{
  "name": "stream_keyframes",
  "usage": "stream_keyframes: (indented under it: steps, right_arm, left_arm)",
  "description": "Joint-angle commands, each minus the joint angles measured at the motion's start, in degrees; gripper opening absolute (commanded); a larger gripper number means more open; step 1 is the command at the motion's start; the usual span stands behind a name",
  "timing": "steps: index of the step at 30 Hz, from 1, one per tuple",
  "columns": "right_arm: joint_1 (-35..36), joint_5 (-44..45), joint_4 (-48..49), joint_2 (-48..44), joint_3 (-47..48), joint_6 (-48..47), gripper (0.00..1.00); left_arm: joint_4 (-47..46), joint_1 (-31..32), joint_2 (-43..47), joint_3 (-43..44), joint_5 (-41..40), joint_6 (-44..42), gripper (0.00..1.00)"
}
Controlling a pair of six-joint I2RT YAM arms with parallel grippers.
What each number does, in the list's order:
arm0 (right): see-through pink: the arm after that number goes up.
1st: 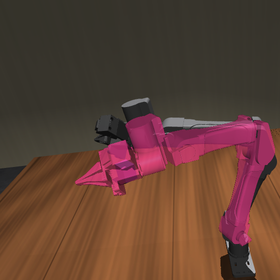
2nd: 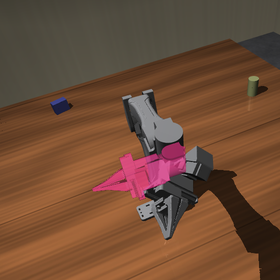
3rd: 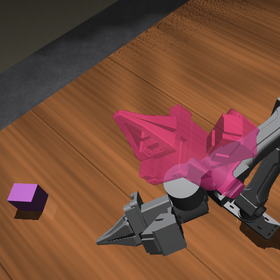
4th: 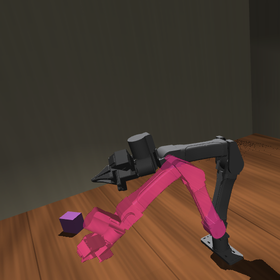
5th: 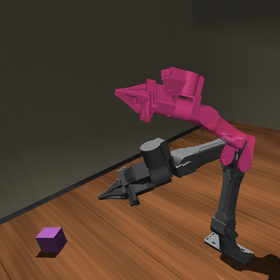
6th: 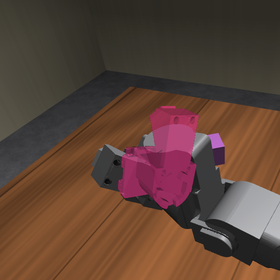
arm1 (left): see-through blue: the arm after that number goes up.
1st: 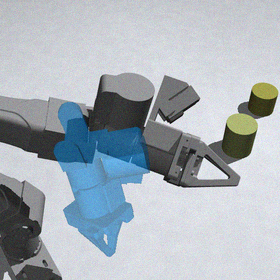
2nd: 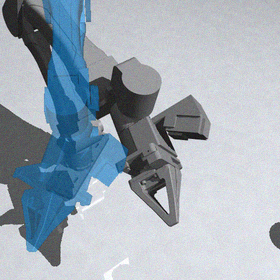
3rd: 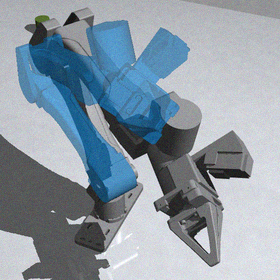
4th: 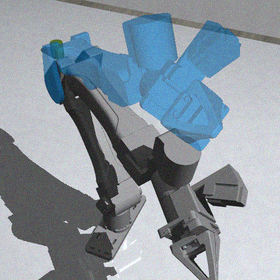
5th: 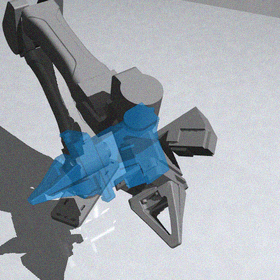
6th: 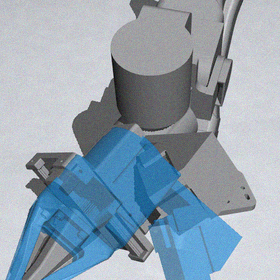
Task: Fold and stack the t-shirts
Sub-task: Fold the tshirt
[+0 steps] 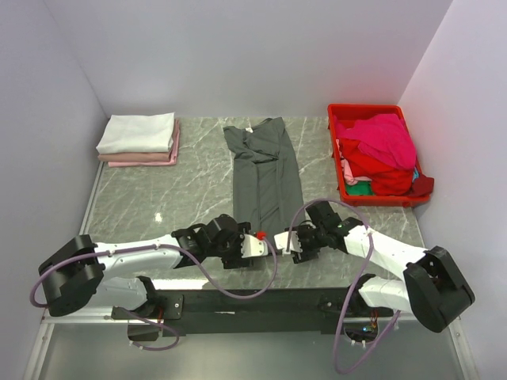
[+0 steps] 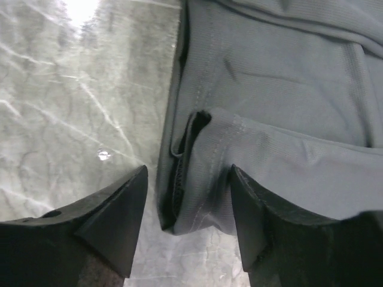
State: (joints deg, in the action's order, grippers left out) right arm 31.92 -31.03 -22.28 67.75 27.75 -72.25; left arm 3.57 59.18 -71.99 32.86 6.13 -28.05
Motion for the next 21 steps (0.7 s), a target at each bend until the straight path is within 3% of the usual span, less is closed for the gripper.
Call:
stream_keyframes:
  steps: [1,5,6,7,10,21]
  right_arm:
    - [0.7,3.7,2.4,1.4,-0.1,1.2,0.62]
    - [0.8,5.9,2.7,1.8,0.1,1.9,0.47]
    - [0.8,6.1,3.0,1.7,-0.1,2.1,0.35]
    - [0.8,6.3,3.1,1.6,-0.2,2.2,0.29]
    - [0.8,6.3,3.5,1.4,-0.4,2.5,0.19]
    - [0.6,3.5,3.2,2.0,0.6,3.5,0.08]
  left_arm:
    - [-1.4,0.3,-0.5,0.0,0.7,-0.8,0.77]
    - [-1.7,0.3,-1.9,0.1,1.3,-1.0,0.76]
    - [-1.9,0.3,-2.0,0.0,1.4,-1.0,0.76]
    - [-2.1,0.3,-2.2,0.0,1.4,-1.0,0.76]
    - [-2.5,0.3,-2.5,-0.3,2.2,-1.0,0.76]
    - [-2.9,0.3,-7.3,2.2,4.6,-2.1,0.74]
